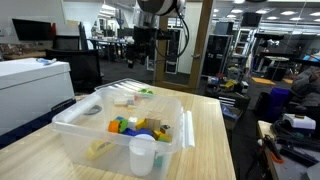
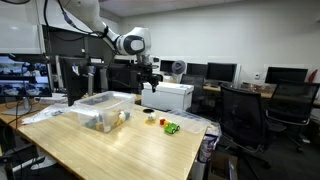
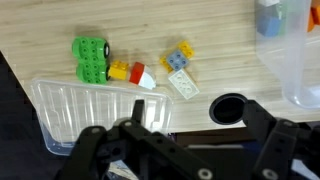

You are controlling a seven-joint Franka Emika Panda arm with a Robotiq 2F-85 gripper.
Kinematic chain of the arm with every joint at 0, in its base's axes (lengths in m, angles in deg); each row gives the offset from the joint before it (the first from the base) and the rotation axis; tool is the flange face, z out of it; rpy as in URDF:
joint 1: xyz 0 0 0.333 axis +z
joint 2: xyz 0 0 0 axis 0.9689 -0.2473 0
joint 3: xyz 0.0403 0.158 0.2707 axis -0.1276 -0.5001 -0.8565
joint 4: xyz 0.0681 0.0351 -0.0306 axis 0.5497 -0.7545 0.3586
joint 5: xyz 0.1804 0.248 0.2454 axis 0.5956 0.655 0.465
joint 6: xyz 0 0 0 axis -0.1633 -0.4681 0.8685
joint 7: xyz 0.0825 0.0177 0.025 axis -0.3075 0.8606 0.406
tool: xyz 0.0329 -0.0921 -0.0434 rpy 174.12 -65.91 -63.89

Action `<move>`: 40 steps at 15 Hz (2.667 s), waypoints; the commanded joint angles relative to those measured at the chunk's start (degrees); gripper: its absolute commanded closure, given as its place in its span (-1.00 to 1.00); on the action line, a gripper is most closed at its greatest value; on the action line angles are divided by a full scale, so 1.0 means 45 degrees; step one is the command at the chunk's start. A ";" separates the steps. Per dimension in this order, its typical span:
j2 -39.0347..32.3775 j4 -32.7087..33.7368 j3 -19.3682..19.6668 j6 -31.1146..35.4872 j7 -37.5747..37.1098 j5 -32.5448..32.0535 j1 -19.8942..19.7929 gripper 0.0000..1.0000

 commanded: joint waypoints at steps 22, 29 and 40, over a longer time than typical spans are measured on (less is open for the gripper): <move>-0.7906 0.8837 0.1346 -0.4185 -0.5963 0.1204 -0.1939 -1.00; -0.9139 1.1569 0.1124 -0.7382 -0.4548 0.0927 -0.2226 -1.00; -1.0609 1.3511 0.1192 -0.6460 -0.5764 0.1120 -0.2406 -1.00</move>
